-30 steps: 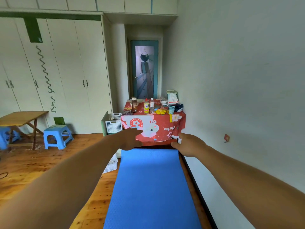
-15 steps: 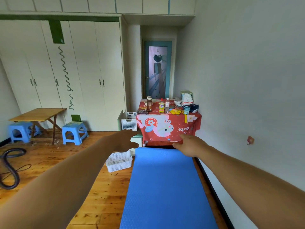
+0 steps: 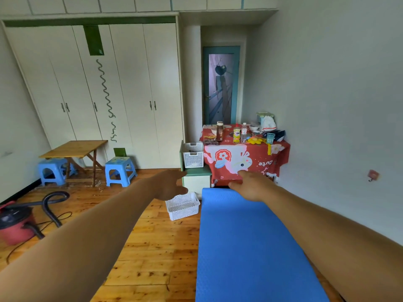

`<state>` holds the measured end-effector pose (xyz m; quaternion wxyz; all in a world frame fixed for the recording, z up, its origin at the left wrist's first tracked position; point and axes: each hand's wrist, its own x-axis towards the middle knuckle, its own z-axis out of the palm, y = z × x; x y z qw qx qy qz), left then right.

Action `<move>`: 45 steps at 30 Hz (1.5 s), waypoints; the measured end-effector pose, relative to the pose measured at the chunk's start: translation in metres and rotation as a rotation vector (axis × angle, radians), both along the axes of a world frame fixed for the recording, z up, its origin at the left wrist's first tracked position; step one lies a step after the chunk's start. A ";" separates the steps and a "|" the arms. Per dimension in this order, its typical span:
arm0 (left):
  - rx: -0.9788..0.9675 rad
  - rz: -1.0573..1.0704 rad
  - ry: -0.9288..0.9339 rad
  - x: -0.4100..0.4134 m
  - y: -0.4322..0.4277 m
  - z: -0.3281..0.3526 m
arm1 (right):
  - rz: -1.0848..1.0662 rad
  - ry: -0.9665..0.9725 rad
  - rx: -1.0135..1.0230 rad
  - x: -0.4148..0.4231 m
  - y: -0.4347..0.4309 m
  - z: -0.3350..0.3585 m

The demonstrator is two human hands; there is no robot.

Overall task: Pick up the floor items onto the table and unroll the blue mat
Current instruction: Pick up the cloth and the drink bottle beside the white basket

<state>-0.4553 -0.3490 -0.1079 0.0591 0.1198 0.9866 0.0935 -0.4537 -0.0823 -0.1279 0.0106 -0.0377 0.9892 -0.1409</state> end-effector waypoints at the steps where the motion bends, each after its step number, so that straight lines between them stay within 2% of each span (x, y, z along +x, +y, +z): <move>1: 0.006 -0.001 -0.006 0.001 -0.005 0.000 | 0.008 -0.009 0.003 -0.001 -0.006 0.000; 7: -0.027 0.005 -0.038 0.006 -0.041 -0.005 | 0.053 -0.013 0.054 -0.010 -0.049 0.002; 11: -0.021 0.014 -0.036 -0.003 -0.062 -0.002 | 0.093 0.006 0.017 -0.027 -0.076 0.001; 18: 0.059 0.028 -0.038 -0.053 -0.077 0.007 | 0.004 0.038 -0.002 -0.079 -0.083 0.001; 28: -0.013 -0.101 0.005 -0.231 -0.065 0.013 | -0.115 0.078 -0.101 -0.212 -0.071 -0.010; 41: 0.126 -0.203 -0.016 -0.428 -0.083 0.012 | -0.189 0.023 -0.107 -0.377 -0.091 -0.007; 45: 0.100 -0.204 -0.016 -0.494 -0.096 0.001 | -0.193 0.002 -0.089 -0.440 -0.108 -0.015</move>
